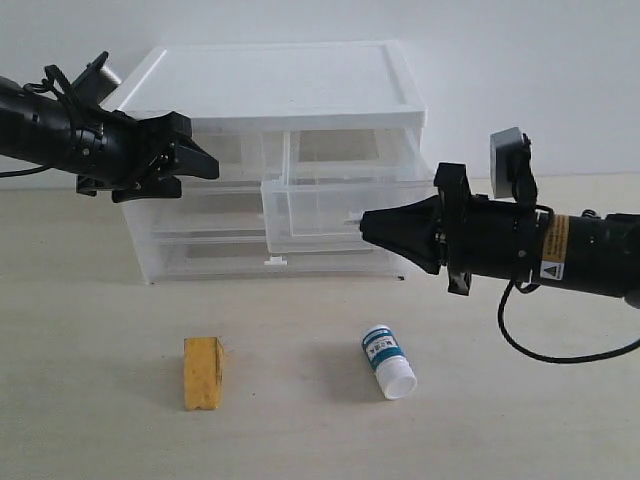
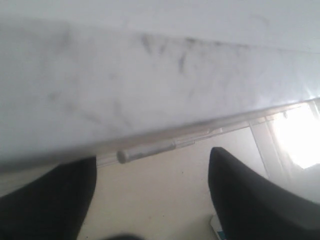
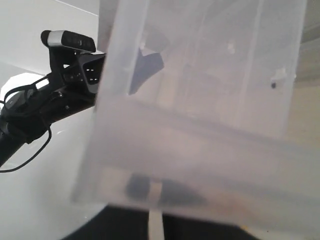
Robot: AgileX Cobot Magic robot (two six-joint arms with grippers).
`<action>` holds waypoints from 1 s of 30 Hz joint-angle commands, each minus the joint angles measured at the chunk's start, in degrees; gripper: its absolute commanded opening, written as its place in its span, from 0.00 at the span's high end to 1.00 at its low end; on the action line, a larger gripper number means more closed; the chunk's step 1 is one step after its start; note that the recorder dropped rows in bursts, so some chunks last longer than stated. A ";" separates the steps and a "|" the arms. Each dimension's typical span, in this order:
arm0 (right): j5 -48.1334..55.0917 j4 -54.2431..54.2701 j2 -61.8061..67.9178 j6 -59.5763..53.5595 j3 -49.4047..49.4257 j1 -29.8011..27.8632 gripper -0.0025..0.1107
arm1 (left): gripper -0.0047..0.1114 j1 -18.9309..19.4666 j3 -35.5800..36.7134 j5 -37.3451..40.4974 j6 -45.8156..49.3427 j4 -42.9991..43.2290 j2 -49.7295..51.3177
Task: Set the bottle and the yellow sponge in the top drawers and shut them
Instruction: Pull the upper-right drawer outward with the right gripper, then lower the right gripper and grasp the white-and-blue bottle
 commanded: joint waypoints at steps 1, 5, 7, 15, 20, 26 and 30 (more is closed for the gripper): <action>-0.90 -0.71 -2.54 -0.85 1.51 -0.41 0.98 | 0.43 0.22 -0.46 -6.78 0.60 -0.63 0.05; -0.90 -1.54 -2.78 -3.11 1.92 -0.41 0.98 | 0.43 0.22 -0.46 -6.78 0.60 -0.63 0.05; -0.85 -1.54 -2.78 -4.19 1.92 -0.41 0.95 | 0.43 0.22 -0.46 -6.67 0.60 -0.63 0.05; -0.90 -4.57 -2.78 -7.96 1.92 -0.41 0.39 | 0.43 0.22 -0.46 -5.65 0.60 -0.63 0.05; -0.90 -8.92 -2.78 -9.86 1.92 -0.41 0.46 | 0.43 0.22 -0.46 -5.50 0.60 -0.63 0.05; 2.52 -16.71 -2.78 -12.71 1.92 -0.41 0.46 | 0.43 0.22 -0.46 -4.62 0.60 -0.63 0.05; 10.62 -17.85 -2.78 -17.26 3.08 -0.41 0.47 | 0.43 0.22 -0.46 -4.62 0.60 -0.63 0.05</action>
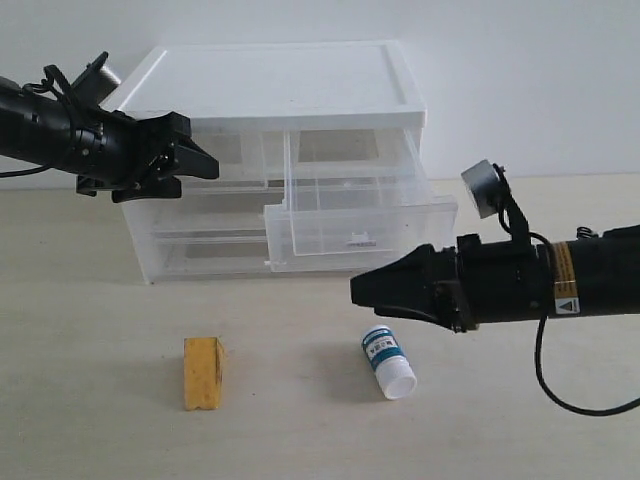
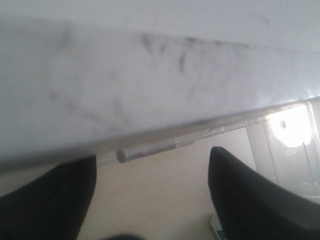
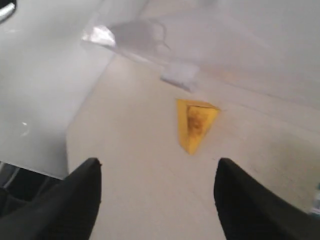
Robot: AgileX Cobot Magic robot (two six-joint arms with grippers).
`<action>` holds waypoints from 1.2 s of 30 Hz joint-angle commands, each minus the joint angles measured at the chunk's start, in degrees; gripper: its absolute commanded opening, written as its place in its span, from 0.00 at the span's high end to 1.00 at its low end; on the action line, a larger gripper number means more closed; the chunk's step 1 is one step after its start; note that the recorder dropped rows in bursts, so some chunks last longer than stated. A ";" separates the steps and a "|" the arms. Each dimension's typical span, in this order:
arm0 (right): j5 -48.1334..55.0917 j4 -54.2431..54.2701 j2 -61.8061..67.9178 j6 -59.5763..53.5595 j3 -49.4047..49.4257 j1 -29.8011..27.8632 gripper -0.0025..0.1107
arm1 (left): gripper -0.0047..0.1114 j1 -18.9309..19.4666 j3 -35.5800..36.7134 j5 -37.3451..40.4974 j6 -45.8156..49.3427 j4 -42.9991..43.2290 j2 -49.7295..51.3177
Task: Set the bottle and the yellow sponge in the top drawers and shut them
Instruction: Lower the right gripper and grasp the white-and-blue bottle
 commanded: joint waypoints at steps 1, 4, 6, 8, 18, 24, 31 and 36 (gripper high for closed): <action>8.22 -1.37 -0.89 -6.93 1.96 -0.41 0.47 | 0.43 0.22 -0.46 -4.95 0.60 -0.63 0.05; 11.79 1.07 -0.89 -14.15 3.76 -0.41 0.47 | 0.43 0.22 -0.46 -4.95 0.60 -0.63 0.05; 13.41 4.91 -0.89 -18.16 5.13 -0.41 0.47 | 0.43 0.22 -0.46 -4.95 0.60 -0.63 0.05; 15.21 10.41 -0.89 -24.57 6.53 0.30 0.47 | 0.43 0.22 -0.46 -4.95 0.60 -0.63 0.05; 26.36 31.08 -0.89 -45.89 7.80 10.99 0.47 | 0.43 0.22 -0.46 -4.11 0.60 -0.63 0.05; 30.97 37.57 -0.89 -51.94 7.80 12.05 0.47 | 0.43 0.22 -0.35 -4.13 0.60 -0.63 0.05; 31.79 39.82 1.46 -53.34 7.80 12.05 0.47 | 0.43 0.22 -0.35 -4.70 0.60 -0.63 0.05; 30.35 39.82 4.77 -54.01 7.80 12.05 0.47 | 0.43 0.22 -0.35 -4.58 0.60 -0.74 0.05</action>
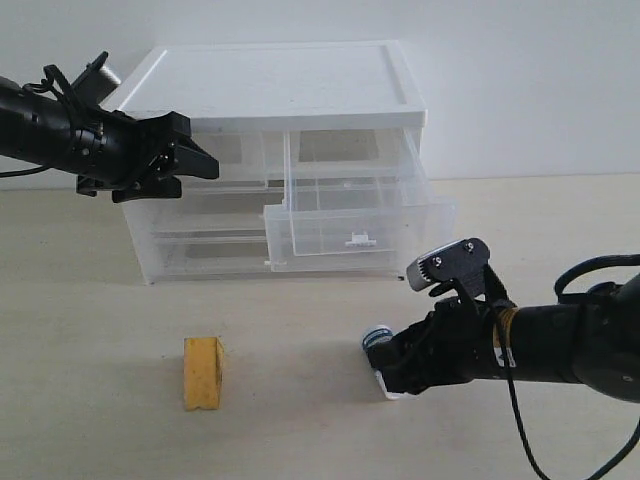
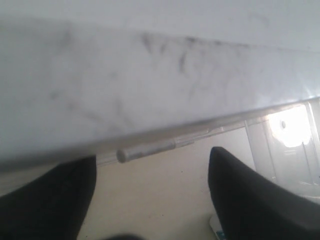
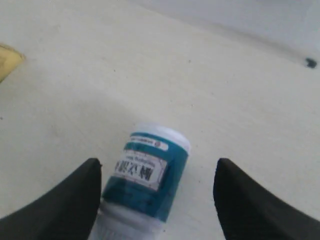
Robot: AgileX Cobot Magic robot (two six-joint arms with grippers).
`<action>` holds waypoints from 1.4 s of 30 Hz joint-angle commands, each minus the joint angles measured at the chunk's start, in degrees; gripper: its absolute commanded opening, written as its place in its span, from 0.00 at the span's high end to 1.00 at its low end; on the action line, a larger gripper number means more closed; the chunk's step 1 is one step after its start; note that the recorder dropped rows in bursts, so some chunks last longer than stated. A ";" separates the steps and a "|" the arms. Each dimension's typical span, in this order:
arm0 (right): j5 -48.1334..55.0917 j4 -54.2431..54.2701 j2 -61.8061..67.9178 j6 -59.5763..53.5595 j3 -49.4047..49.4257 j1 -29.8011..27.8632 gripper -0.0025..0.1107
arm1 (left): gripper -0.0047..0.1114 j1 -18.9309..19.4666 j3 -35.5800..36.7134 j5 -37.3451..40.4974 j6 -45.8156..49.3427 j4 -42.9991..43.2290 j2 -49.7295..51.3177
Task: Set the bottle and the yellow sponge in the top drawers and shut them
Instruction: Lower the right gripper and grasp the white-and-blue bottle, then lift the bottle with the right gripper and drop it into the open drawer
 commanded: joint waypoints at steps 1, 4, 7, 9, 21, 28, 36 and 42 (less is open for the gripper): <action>-1.17 0.32 2.49 -0.84 0.26 0.07 0.47 | 0.43 0.22 -0.35 -4.69 0.60 -0.74 0.05; -1.19 -0.04 2.73 -0.58 0.26 0.07 0.48 | 0.43 0.22 -0.35 -4.69 0.60 -0.88 0.05; 0.11 -1.51 2.24 1.40 0.26 0.07 0.68 | 0.43 0.22 -0.35 -4.83 0.60 -0.87 0.05; 0.75 -3.83 1.42 3.60 0.26 0.07 0.90 | 0.43 0.22 -0.35 -4.83 0.60 -0.87 0.05; -16.04 -34.20 -10.14 38.84 0.26 0.07 0.98 | 0.43 0.22 -0.35 -4.81 0.60 -1.12 0.05; -36.39 -30.84 -12.91 42.54 -0.26 0.07 0.98 | 0.43 0.22 -0.35 -4.81 0.60 -1.12 0.05; -36.39 -20.64 -16.34 44.17 -6.01 -0.05 0.98 | 0.43 0.22 -0.35 -4.34 0.60 -1.11 0.05; -29.42 -18.13 -16.58 47.76 -14.44 -0.05 0.98 | 0.43 0.22 -0.35 -4.23 0.60 -1.11 0.05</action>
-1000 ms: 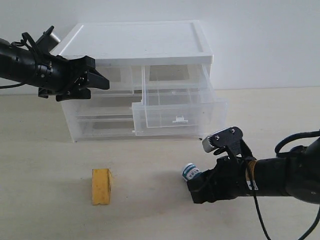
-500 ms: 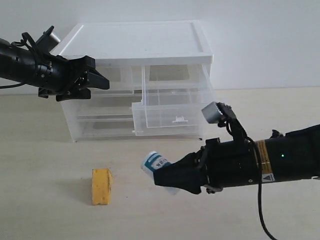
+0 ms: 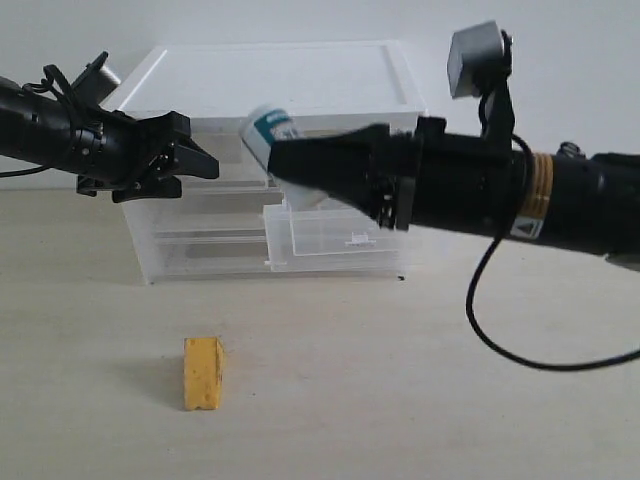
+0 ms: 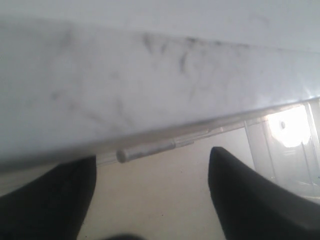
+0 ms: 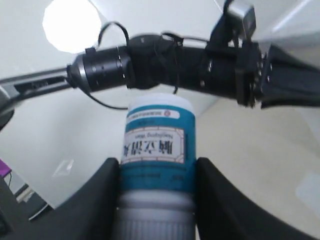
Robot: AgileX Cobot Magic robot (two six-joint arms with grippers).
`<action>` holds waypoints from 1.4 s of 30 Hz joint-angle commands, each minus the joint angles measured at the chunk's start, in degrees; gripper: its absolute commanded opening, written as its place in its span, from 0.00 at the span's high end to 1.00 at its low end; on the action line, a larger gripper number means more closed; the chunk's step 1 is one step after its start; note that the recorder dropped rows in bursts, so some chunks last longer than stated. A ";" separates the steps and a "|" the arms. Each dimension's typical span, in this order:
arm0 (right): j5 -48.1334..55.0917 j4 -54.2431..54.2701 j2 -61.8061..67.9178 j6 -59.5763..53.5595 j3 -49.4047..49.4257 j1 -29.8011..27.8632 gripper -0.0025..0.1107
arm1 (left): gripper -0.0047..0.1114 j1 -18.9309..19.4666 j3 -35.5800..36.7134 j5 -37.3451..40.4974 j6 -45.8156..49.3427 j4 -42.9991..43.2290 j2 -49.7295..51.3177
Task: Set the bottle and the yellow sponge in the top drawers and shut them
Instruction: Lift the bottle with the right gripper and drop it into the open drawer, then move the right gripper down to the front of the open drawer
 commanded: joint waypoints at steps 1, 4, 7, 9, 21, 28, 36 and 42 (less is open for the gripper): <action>11.11 1.79 -0.68 2.26 -6.66 -0.15 0.98 | 0.43 0.22 -0.35 -4.09 0.60 -1.01 0.05; 27.10 2.83 -0.68 2.63 -10.68 -0.15 0.98 | 0.43 0.22 -0.35 -3.98 0.60 -1.01 0.05; 38.92 1.96 -0.33 1.84 -13.47 -0.03 0.98 | 0.43 0.22 -0.35 -4.12 0.60 -1.01 0.05; 40.22 1.29 -0.06 -0.85 -13.88 -0.03 0.97 | 0.43 0.22 -0.35 -4.39 0.60 -1.67 0.05; 42.31 -0.86 2.12 1.60 -13.88 -0.03 0.44 | 0.43 0.22 -0.35 -4.62 1.21 -2.53 0.05; 37.08 -21.62 -6.95 21.91 -13.88 -0.03 0.46 | 0.43 0.22 -0.35 -4.62 1.18 -2.31 0.05; 31.94 -37.42 -14.21 38.73 -8.98 0.18 0.52 | 0.43 0.22 -0.35 -4.62 1.18 -2.52 0.05; 38.99 -37.42 -14.11 35.16 1.24 0.18 0.52 | 0.43 0.22 -0.35 -4.61 1.18 -2.51 0.05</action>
